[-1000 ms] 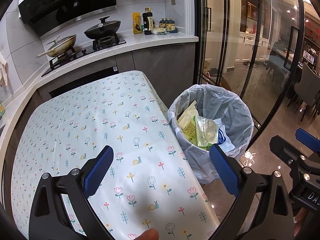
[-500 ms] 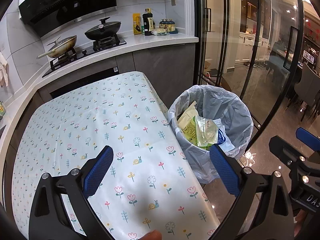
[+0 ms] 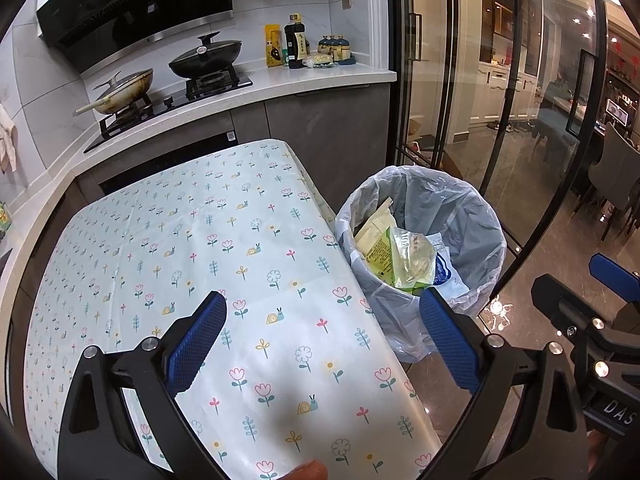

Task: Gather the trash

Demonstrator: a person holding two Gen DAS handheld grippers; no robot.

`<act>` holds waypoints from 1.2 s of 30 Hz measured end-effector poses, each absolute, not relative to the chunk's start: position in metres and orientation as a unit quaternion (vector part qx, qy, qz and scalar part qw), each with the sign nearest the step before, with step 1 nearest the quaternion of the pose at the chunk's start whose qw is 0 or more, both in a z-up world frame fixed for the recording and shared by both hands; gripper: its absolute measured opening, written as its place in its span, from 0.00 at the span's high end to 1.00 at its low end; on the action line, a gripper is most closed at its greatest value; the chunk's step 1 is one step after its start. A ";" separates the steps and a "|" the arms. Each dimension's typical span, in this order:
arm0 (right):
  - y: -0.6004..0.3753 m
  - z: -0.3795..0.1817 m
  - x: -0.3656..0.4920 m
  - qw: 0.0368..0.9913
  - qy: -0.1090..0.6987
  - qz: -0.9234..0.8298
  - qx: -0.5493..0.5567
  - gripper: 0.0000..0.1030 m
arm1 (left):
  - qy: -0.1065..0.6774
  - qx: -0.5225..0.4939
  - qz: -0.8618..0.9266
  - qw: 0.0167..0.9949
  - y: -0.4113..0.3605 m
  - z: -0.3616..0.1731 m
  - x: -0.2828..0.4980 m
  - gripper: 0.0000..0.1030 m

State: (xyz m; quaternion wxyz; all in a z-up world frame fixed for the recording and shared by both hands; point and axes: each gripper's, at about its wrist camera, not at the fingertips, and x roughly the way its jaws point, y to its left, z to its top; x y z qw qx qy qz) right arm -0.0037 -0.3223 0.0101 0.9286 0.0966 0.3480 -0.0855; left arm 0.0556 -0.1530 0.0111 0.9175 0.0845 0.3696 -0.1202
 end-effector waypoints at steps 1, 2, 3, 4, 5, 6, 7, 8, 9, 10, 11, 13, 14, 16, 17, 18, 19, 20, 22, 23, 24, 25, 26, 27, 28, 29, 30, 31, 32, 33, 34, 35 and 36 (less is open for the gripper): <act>-0.322 0.010 -0.004 0.929 0.348 -0.085 0.096 0.17 | 0.371 0.083 -0.121 0.917 -0.152 0.011 0.055 0.10; -0.321 0.010 -0.004 0.929 0.348 -0.084 0.095 0.17 | 0.373 0.081 -0.121 0.916 -0.150 0.011 0.055 0.10; -0.321 0.010 -0.004 0.929 0.348 -0.083 0.094 0.17 | 0.375 0.079 -0.121 0.916 -0.149 0.010 0.055 0.10; -0.320 0.010 -0.004 0.929 0.349 -0.083 0.093 0.17 | 0.376 0.079 -0.120 0.915 -0.148 0.009 0.055 0.10; -0.318 0.009 -0.004 0.929 0.350 -0.082 0.091 0.17 | 0.377 0.079 -0.120 0.915 -0.147 0.009 0.054 0.10; -0.317 0.009 -0.004 0.929 0.351 -0.081 0.090 0.17 | 0.378 0.079 -0.119 0.915 -0.146 0.009 0.054 0.10; -0.316 0.008 -0.004 0.929 0.351 -0.081 0.088 0.17 | 0.379 0.078 -0.120 0.914 -0.145 0.008 0.054 0.10; -0.315 0.008 -0.004 0.929 0.352 -0.080 0.086 0.17 | 0.380 0.077 -0.121 0.914 -0.144 0.008 0.054 0.10; -0.315 0.007 -0.004 0.929 0.352 -0.080 0.085 0.17 | 0.381 0.077 -0.121 0.913 -0.143 0.008 0.053 0.10; -0.314 0.007 -0.004 0.929 0.353 -0.079 0.084 0.17 | 0.382 0.076 -0.120 0.913 -0.142 0.008 0.053 0.10; -0.314 0.006 -0.004 0.928 0.354 -0.079 0.082 0.17 | 0.383 0.076 -0.120 0.913 -0.142 0.007 0.053 0.10; -0.313 0.005 -0.005 0.928 0.355 -0.079 0.080 0.17 | 0.384 0.078 -0.117 0.913 -0.140 0.006 0.053 0.10; -0.312 0.005 -0.005 0.928 0.356 -0.079 0.078 0.17 | 0.383 0.079 -0.115 0.913 -0.139 0.005 0.052 0.10; -0.312 0.004 -0.005 0.927 0.358 -0.078 0.078 0.17 | 0.383 0.082 -0.111 0.913 -0.139 0.004 0.052 0.10; -0.312 0.003 -0.005 0.927 0.359 -0.078 0.077 0.17 | 0.384 0.084 -0.109 0.913 -0.139 0.004 0.051 0.10; -0.311 0.002 -0.006 0.927 0.359 -0.078 0.075 0.17 | 0.385 0.084 -0.107 0.913 -0.139 0.003 0.051 0.10; -0.310 0.002 -0.006 0.927 0.360 -0.077 0.074 0.17 | 0.386 0.083 -0.105 0.913 -0.138 0.002 0.051 0.10; -0.309 0.001 -0.006 0.927 0.361 -0.077 0.073 0.17 | 0.388 0.082 -0.104 0.912 -0.137 0.002 0.052 0.10; -0.308 0.001 -0.006 0.926 0.362 -0.076 0.072 0.17 | 0.393 0.079 -0.103 0.911 -0.135 0.001 0.052 0.10; -0.308 0.000 -0.006 0.926 0.362 -0.076 0.071 0.17 | 0.395 0.077 -0.102 0.910 -0.135 0.001 0.052 0.10; -0.308 0.000 -0.006 0.926 0.363 -0.076 0.071 0.17 | 0.397 0.077 -0.100 0.909 -0.134 0.000 0.053 0.10; -0.308 0.000 -0.006 0.926 0.363 -0.076 0.071 0.17 | 0.398 0.078 -0.099 0.909 -0.134 0.000 0.053 0.10; -0.307 0.000 -0.006 0.926 0.363 -0.076 0.070 0.17 | 0.398 0.078 -0.098 0.909 -0.133 0.000 0.052 0.10; -0.307 0.000 -0.006 0.926 0.364 -0.075 0.070 0.17 | 0.397 0.079 -0.096 0.909 -0.133 0.000 0.052 0.10; -0.306 -0.001 -0.006 0.926 0.364 -0.075 0.070 0.17 | 0.398 0.080 -0.095 0.909 -0.132 0.000 0.051 0.10; -0.306 -0.001 -0.006 0.926 0.365 -0.074 0.070 0.17 | 0.399 0.079 -0.094 0.909 -0.132 -0.001 0.052 0.10; -0.305 -0.002 -0.006 0.925 0.365 -0.074 0.069 0.17 | 0.399 0.080 -0.092 0.909 -0.131 -0.001 0.051 0.10; -0.304 -0.003 -0.006 0.925 0.366 -0.073 0.068 0.17 | 0.400 0.080 -0.091 0.908 -0.130 -0.002 0.051 0.10; -0.304 -0.003 -0.005 0.925 0.367 -0.072 0.067 0.17 | 0.401 0.080 -0.091 0.908 -0.130 -0.002 0.051 0.10; -0.303 -0.004 -0.005 0.925 0.367 -0.072 0.067 0.17 | 0.402 0.081 -0.090 0.908 -0.129 -0.003 0.051 0.10; -0.303 -0.004 -0.005 0.925 0.368 -0.071 0.066 0.17 | 0.403 0.081 -0.089 0.907 -0.129 -0.003 0.051 0.10; -0.303 -0.004 -0.004 0.925 0.367 -0.071 0.066 0.17 | 0.404 0.081 -0.088 0.907 -0.128 -0.004 0.051 0.10; -0.302 -0.004 -0.004 0.925 0.367 -0.071 0.066 0.17 | 0.403 0.081 -0.087 0.907 -0.127 -0.003 0.051 0.10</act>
